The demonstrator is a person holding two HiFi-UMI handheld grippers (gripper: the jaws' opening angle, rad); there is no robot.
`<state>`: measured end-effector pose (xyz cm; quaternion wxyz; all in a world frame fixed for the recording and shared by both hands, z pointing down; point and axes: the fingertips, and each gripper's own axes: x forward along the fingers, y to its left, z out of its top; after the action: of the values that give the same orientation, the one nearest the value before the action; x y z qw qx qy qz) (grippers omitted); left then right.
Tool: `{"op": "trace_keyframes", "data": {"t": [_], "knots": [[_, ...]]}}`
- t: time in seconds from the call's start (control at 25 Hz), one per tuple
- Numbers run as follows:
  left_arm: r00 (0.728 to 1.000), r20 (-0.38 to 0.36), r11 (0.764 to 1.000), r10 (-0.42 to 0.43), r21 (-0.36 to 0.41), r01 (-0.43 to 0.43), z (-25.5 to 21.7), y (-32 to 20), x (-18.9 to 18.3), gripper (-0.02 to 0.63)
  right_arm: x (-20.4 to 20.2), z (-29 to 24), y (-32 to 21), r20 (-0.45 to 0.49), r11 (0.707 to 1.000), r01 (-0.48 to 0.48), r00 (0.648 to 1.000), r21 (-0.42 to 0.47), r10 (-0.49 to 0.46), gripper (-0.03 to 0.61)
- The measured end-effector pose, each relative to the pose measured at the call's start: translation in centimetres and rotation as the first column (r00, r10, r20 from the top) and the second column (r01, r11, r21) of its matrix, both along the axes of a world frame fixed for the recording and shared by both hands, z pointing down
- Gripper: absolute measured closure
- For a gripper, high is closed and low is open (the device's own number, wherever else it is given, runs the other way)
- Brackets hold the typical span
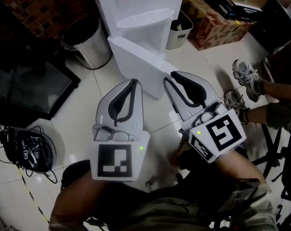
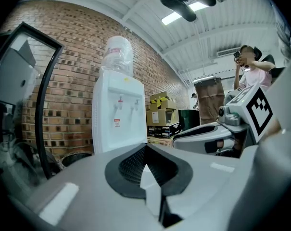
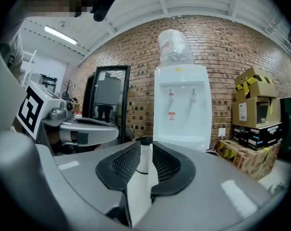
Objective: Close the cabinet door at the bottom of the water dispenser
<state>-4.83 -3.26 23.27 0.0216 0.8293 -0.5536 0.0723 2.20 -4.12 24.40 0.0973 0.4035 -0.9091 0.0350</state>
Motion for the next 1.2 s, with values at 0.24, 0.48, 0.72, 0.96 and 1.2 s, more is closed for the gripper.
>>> {"op": "trace_keyframes", "data": {"t": [0.24, 0.48, 0.72, 0.96, 1.2], "knots": [[1.0, -0.002, 1.0, -0.013, -0.004, 0.013, 0.7, -1.9, -0.1, 0.614, 1.5, 1.5, -2.8, -0.07, 0.999, -0.038, 0.997, -0.001, 0.038, 0.46], [0.999, 0.005, 0.999, -0.034, -0.009, 0.035, 1.5, -4.4, -0.3, 0.614, 2.5, 3.3, -5.1, -0.115, 0.998, -0.052, 0.992, -0.029, 0.048, 0.449], [0.998, 0.048, 0.999, -0.044, 0.006, 0.044, 3.5, -7.4, -0.6, 0.614, 2.9, 6.2, -6.9, -0.183, 0.995, -0.04, 0.983, -0.092, 0.023, 0.414], [0.998, 0.042, 0.999, -0.043, -0.005, 0.043, 4.3, -9.6, -0.3, 0.614, 2.9, 8.5, -7.7, -0.24, 0.989, -0.021, 0.971, -0.146, -0.015, 0.403], [1.0, 0.023, 1.0, -0.016, -0.005, 0.016, 4.1, -10.2, 0.7, 0.614, 1.8, 8.8, -7.0, -0.274, 0.989, 0.026, 0.959, -0.144, -0.065, 0.445]]}}
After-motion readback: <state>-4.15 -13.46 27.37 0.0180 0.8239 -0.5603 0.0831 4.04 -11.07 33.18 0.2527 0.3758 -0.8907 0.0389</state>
